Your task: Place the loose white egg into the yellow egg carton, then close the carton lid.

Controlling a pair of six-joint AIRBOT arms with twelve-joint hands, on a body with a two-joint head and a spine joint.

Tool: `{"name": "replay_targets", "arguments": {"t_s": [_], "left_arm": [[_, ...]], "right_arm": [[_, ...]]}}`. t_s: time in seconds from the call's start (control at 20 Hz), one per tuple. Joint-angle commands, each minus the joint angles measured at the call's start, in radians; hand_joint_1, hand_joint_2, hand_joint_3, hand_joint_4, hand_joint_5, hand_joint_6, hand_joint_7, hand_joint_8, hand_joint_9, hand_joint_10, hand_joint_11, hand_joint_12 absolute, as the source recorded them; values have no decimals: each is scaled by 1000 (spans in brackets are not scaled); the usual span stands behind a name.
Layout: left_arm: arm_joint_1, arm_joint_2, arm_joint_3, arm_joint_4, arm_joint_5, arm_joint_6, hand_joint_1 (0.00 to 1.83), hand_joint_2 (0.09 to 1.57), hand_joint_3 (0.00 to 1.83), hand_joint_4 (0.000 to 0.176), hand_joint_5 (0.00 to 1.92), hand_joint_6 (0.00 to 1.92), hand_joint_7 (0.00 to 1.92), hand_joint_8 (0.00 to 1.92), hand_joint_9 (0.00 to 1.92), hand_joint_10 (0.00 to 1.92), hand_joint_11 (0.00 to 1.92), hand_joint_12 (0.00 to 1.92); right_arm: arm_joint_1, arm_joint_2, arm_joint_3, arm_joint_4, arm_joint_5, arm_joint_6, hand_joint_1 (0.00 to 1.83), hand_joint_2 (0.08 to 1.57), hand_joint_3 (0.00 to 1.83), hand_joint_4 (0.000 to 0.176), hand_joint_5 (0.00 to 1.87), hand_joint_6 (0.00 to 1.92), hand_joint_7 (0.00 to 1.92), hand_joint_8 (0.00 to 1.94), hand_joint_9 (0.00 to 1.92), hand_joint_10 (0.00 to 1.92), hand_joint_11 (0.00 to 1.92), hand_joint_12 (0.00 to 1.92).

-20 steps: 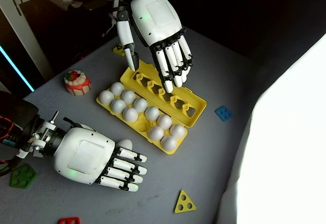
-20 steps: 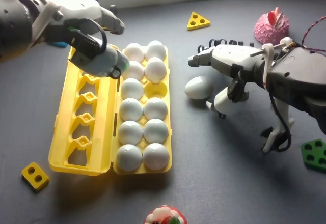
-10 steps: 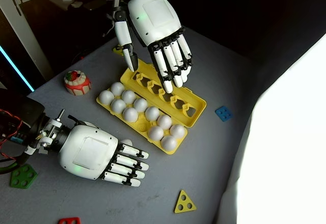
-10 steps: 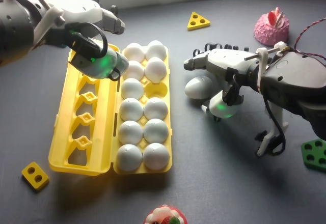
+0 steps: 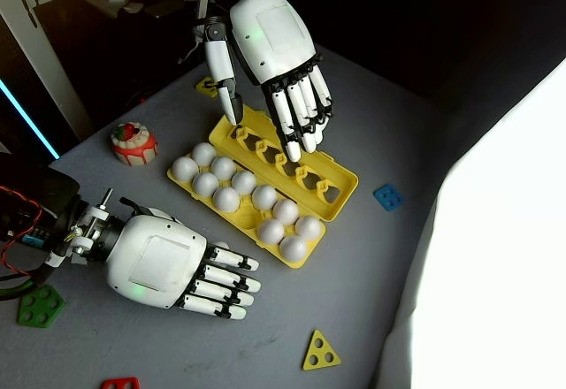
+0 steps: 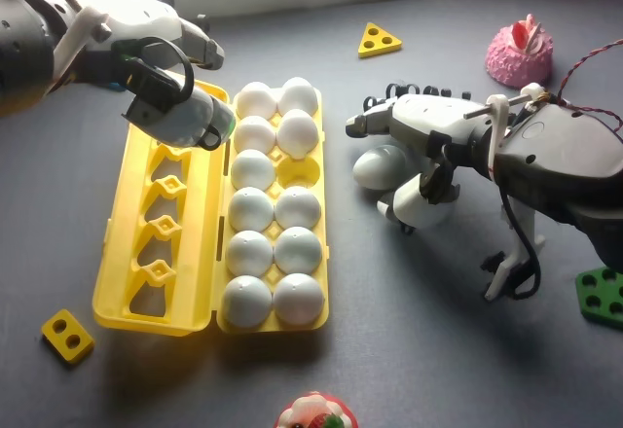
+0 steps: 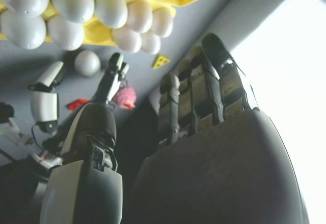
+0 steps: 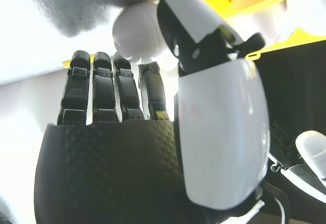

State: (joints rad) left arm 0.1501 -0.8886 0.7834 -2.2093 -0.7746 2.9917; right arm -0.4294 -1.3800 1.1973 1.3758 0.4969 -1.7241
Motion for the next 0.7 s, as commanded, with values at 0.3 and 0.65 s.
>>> {"name": "replay_targets", "arguments": {"t_s": [0.3, 0.65], "left_arm": [[-22, -2, 11, 48, 16, 5, 394, 1369, 0, 43, 230, 5, 218, 7, 244, 10, 0, 843], [-21, 2, 20, 60, 24, 5, 414, 1364, 0, 46, 217, 0, 202, 1, 234, 1, 0, 869]], "right_arm": [[1, 2, 4, -39, 46, 12, 1105, 1114, 54, 0, 728, 47, 180, 1, 85, 5, 0, 148], [2, 3, 4, -39, 46, 14, 1151, 1121, 0, 0, 968, 987, 454, 2, 255, 20, 0, 694]]}}
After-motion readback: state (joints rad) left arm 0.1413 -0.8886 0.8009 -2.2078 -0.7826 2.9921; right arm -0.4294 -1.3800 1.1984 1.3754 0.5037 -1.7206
